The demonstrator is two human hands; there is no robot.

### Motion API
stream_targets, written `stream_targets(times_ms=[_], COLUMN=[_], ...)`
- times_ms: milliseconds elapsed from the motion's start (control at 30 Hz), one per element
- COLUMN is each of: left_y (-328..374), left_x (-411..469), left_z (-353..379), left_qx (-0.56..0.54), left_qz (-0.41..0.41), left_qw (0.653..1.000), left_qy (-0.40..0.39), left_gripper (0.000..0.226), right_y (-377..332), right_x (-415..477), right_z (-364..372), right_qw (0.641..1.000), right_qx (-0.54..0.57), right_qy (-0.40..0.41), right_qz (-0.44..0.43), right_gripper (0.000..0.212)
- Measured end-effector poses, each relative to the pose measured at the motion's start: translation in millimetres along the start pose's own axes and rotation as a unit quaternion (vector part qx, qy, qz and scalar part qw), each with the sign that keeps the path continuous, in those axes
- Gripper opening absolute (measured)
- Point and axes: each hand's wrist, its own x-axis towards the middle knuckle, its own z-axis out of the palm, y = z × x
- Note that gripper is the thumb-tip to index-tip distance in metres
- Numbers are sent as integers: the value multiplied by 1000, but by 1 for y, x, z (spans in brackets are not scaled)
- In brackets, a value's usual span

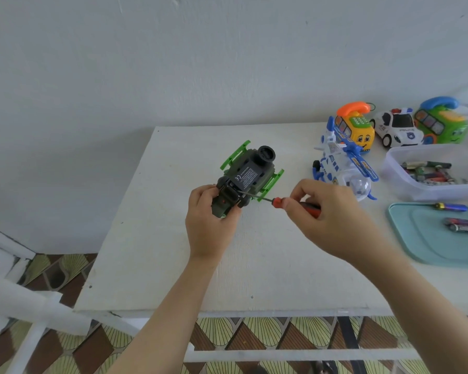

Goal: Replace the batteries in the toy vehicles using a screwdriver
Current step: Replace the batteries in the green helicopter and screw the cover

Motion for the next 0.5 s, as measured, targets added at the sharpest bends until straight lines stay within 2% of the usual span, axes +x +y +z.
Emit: stream_targets(times_ms=[200, 367, 500], left_y=[-1, 1, 2], left_x=[0, -1, -1], left_z=[-1, -1, -2], left_qx=[2, 5, 4], left_qz=[3, 3, 5], left_qw=[1000, 1000, 1000], left_qy=[-7, -6, -10], left_gripper=[32, 30, 30], right_y=[6, 3, 0], right_x=[-7, -23, -29], right_z=[12, 34, 42], right_qw=[1000, 990, 982], right_qx=[-15, -112, -133], right_qy=[-17, 52, 97], right_qz=[-11, -70, -90], right_gripper=[25, 23, 32])
